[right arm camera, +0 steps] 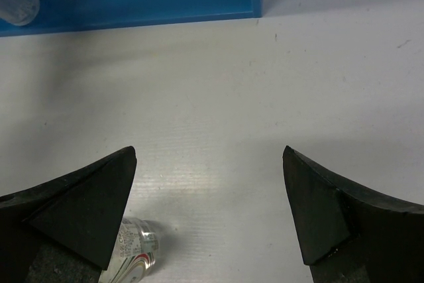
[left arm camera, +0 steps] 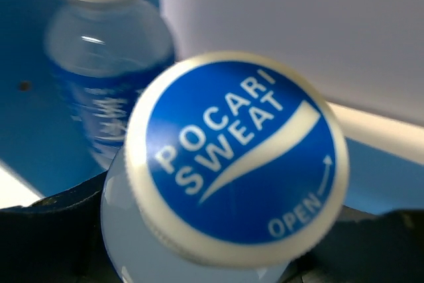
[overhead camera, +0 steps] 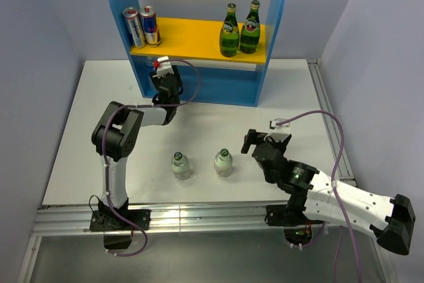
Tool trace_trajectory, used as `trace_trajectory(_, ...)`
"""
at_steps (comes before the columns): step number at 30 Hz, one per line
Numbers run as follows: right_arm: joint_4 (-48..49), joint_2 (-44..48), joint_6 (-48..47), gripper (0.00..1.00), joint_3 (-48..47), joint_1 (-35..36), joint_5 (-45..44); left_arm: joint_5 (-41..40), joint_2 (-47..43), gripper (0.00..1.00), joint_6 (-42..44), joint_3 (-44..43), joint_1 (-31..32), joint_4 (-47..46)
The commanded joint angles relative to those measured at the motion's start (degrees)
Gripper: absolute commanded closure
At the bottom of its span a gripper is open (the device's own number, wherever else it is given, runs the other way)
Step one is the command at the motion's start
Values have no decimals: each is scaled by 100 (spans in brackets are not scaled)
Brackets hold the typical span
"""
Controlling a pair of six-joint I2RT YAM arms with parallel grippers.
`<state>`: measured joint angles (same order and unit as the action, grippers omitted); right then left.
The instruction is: Place and organize the beverage onto the shelf
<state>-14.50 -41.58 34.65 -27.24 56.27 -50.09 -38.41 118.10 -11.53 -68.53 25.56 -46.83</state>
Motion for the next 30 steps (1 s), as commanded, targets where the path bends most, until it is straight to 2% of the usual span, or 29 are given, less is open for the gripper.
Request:
trace_trajectory(1, 184, 54, 68, 2, 17, 24, -107, -430, -86, 69, -69, -90, -78, -1389)
trace_trajectory(2, 185, 54, 59, 2, 17, 24, -107, -465, -16, 60, -77, -134, -78, -1425)
trace_trajectory(7, 184, 19, 59, 2, 9, 16, -98, -554, 169, 43, -60, -240, -78, -1618)
trace_trajectory(10, 193, 10, 59, 2, 9, 24, -89, -571, 257, 26, -147, -292, -95, -1567)
trace_trajectory(11, 193, -8, 50, 2, 0, 16, -98, -562, 283, 15, -157, -344, -95, -1531)
trace_trajectory(14, 193, -25, 50, 2, 0, 24, -80, -571, 310, 1, -192, -380, -104, -1408)
trace_trajectory(26, 193, -25, 68, 2, 9, 16, -80, -500, -182, 1, -297, -117, -113, -1101)
trace_trajectory(30, 193, -17, 77, 2, 9, 24, -98, -448, -507, 1, -446, -3, -104, -557)
